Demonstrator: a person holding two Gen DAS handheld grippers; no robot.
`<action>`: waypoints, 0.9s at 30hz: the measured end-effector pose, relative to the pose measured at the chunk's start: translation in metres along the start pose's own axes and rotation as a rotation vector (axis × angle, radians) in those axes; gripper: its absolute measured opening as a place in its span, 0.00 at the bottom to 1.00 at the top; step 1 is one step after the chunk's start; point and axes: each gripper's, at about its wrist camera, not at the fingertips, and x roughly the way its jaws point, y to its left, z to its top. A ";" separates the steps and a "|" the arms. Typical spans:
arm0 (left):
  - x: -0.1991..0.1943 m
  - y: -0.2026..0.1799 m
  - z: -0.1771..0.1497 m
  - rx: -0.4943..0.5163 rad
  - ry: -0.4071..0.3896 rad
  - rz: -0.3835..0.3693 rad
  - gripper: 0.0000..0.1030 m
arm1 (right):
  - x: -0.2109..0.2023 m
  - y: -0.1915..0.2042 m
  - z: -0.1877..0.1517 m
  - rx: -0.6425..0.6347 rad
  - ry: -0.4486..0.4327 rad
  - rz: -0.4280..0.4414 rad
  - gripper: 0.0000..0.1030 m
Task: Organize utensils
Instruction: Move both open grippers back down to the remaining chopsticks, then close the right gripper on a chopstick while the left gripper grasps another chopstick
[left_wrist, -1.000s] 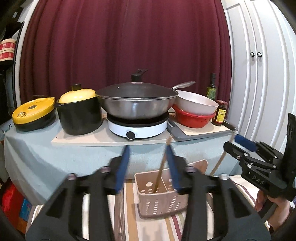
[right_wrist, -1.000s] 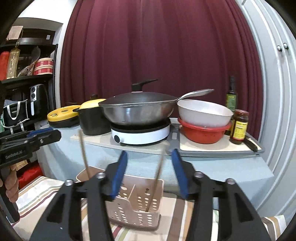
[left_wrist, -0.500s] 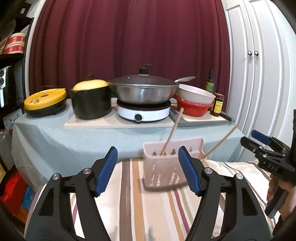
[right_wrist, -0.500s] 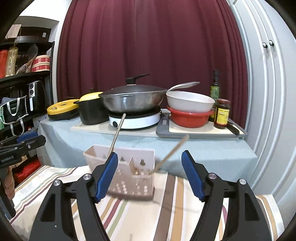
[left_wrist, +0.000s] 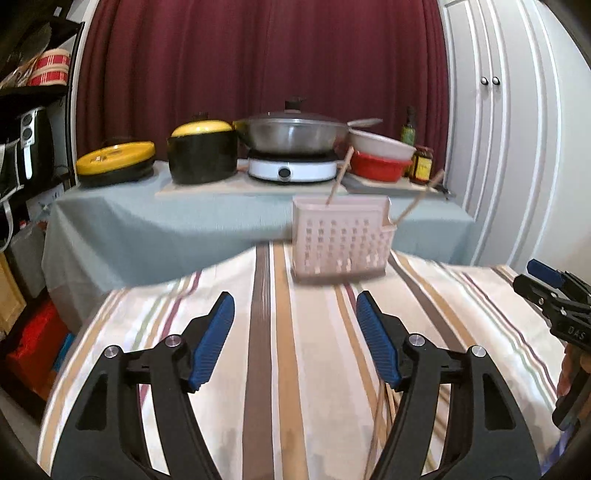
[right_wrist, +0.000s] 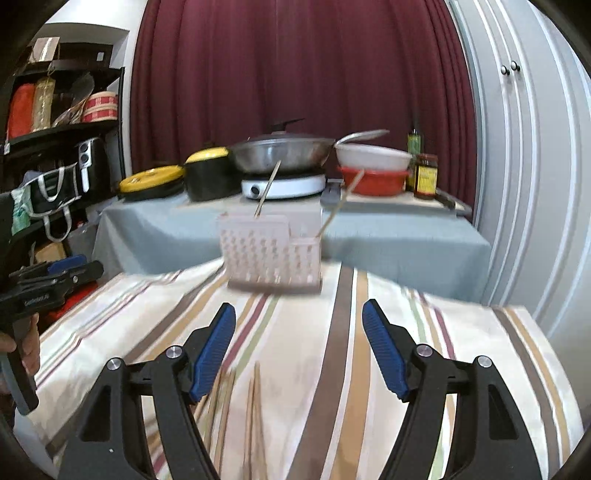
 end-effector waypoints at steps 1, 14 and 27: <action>-0.004 0.000 -0.009 0.000 0.011 -0.005 0.65 | -0.006 0.002 -0.011 -0.006 0.011 -0.006 0.66; -0.034 -0.006 -0.097 0.018 0.132 -0.033 0.64 | -0.036 0.016 -0.119 -0.029 0.196 0.005 0.36; -0.044 -0.009 -0.136 0.007 0.183 -0.048 0.64 | -0.035 0.016 -0.151 -0.018 0.244 0.044 0.11</action>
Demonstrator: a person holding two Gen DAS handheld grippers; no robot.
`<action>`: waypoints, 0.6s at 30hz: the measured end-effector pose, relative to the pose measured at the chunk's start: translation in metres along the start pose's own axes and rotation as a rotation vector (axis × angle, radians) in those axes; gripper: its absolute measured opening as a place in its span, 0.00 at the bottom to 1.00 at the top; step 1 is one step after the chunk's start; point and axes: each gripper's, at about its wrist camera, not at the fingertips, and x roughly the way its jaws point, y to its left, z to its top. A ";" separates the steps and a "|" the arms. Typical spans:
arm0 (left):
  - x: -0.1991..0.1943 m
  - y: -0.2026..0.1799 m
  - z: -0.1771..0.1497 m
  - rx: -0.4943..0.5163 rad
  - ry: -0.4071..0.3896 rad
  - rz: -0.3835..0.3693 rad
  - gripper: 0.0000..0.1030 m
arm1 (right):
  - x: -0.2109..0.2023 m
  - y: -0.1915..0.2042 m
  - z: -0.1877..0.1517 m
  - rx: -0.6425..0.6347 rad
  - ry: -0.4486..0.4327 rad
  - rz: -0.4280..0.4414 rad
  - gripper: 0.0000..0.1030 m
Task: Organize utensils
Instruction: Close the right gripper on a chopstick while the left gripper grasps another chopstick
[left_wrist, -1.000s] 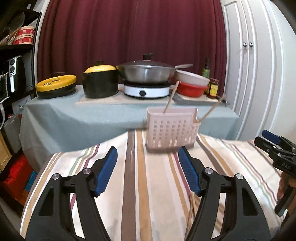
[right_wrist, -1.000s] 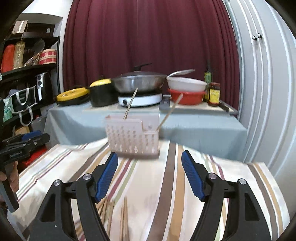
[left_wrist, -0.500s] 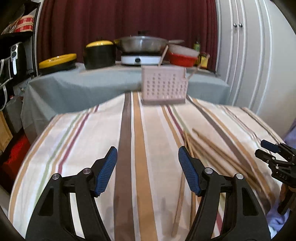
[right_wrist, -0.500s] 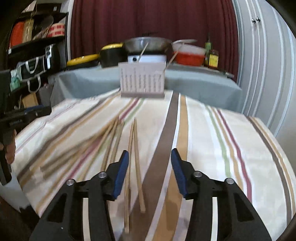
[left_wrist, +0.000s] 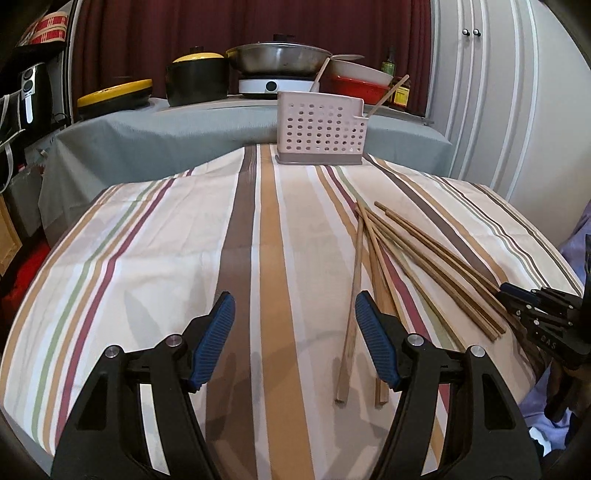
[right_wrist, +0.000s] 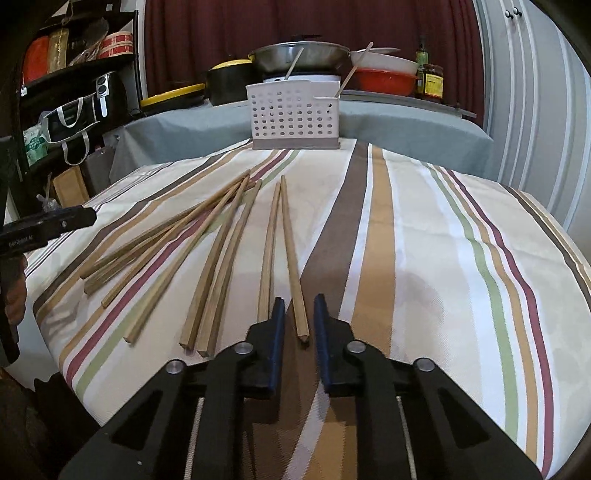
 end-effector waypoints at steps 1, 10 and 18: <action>0.000 -0.001 -0.002 0.000 0.002 -0.005 0.64 | -0.001 0.000 -0.001 0.001 -0.004 0.002 0.09; 0.000 -0.016 -0.018 0.040 0.008 -0.051 0.63 | -0.007 0.001 -0.006 0.009 -0.022 -0.005 0.07; 0.008 -0.020 -0.031 0.064 0.049 -0.061 0.41 | -0.008 0.001 -0.007 0.012 -0.025 -0.006 0.07</action>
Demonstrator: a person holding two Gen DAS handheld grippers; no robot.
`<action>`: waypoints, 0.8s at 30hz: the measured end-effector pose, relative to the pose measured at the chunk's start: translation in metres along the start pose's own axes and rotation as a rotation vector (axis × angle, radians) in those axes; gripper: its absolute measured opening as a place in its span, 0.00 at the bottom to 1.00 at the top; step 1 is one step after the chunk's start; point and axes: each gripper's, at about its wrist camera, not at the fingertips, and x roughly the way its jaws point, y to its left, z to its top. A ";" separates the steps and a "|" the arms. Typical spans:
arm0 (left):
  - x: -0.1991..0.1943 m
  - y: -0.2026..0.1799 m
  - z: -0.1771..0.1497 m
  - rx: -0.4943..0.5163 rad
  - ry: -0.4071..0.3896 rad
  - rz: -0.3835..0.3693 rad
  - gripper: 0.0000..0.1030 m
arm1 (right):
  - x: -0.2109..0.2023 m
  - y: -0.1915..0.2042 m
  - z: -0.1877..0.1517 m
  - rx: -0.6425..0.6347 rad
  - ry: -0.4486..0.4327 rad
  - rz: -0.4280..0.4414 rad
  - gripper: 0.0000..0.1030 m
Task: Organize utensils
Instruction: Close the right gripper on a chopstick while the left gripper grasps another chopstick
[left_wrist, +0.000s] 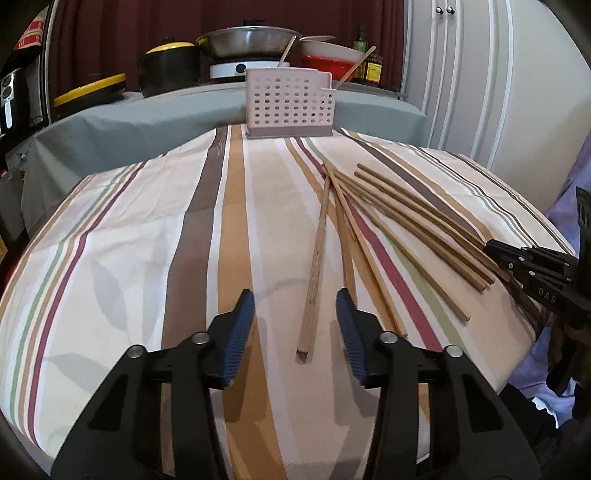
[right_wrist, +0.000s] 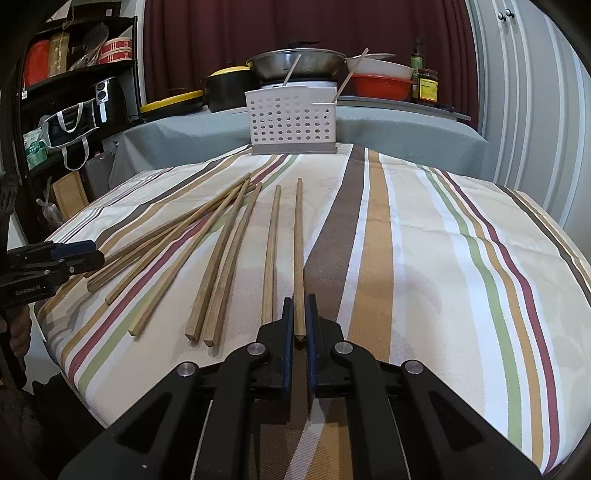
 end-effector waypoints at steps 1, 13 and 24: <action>0.000 0.001 0.000 -0.005 0.000 -0.001 0.40 | 0.000 -0.001 0.000 0.001 0.001 0.002 0.07; 0.003 -0.001 -0.009 0.000 0.027 -0.032 0.09 | -0.001 -0.001 0.001 0.011 -0.007 0.005 0.07; -0.010 -0.003 0.000 0.008 -0.018 -0.008 0.06 | -0.012 0.000 0.007 0.008 -0.053 -0.009 0.07</action>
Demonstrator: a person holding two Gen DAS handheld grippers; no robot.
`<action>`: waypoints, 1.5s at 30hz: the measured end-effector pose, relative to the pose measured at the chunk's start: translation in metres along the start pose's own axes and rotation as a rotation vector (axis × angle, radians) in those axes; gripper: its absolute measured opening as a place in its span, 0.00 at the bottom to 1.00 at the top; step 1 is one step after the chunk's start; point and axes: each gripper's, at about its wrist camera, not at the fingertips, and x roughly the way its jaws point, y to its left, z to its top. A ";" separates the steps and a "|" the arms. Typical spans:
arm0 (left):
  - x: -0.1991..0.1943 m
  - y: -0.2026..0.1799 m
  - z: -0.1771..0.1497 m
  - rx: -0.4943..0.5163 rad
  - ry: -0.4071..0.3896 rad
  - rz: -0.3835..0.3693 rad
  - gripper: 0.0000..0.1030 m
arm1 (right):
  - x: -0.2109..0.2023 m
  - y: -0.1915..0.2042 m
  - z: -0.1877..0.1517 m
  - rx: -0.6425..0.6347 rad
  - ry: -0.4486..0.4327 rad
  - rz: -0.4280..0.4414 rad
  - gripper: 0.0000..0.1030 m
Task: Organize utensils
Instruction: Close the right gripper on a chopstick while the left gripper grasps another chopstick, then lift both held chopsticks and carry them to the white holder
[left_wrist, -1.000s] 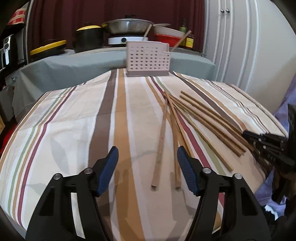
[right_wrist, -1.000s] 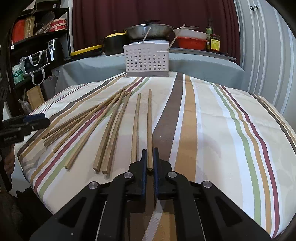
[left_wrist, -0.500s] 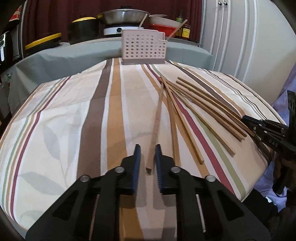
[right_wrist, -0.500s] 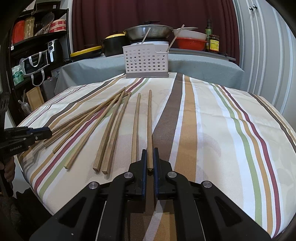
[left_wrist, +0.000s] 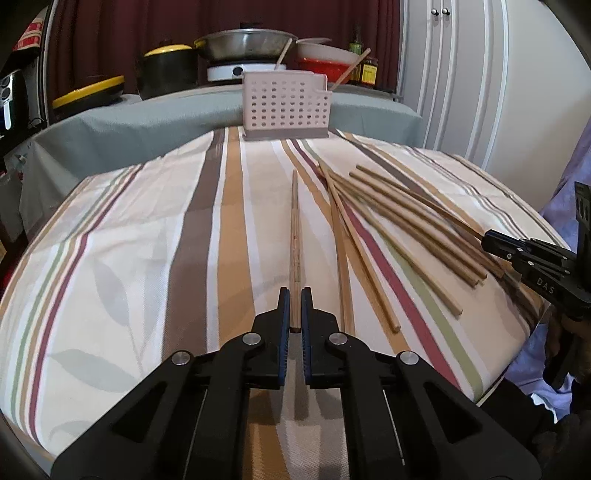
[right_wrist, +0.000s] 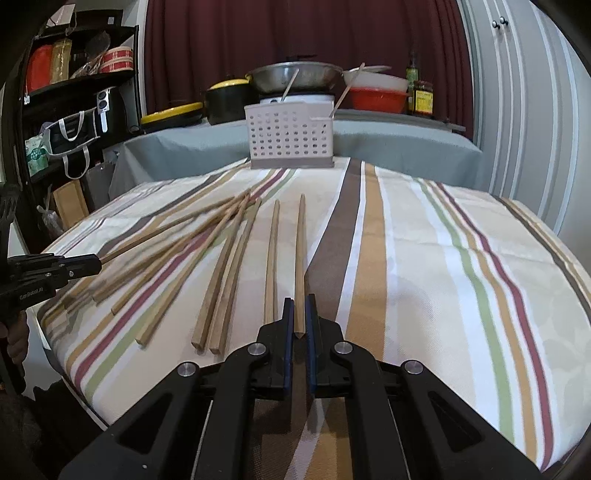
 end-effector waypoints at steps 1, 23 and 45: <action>-0.003 0.000 0.003 -0.001 -0.013 0.004 0.06 | -0.003 0.000 0.003 -0.001 -0.011 -0.004 0.07; -0.082 0.012 0.074 -0.038 -0.231 0.049 0.06 | -0.069 0.003 0.077 -0.022 -0.233 -0.049 0.07; -0.090 0.038 0.143 -0.091 -0.277 0.067 0.06 | -0.056 -0.005 0.139 -0.035 -0.275 -0.050 0.07</action>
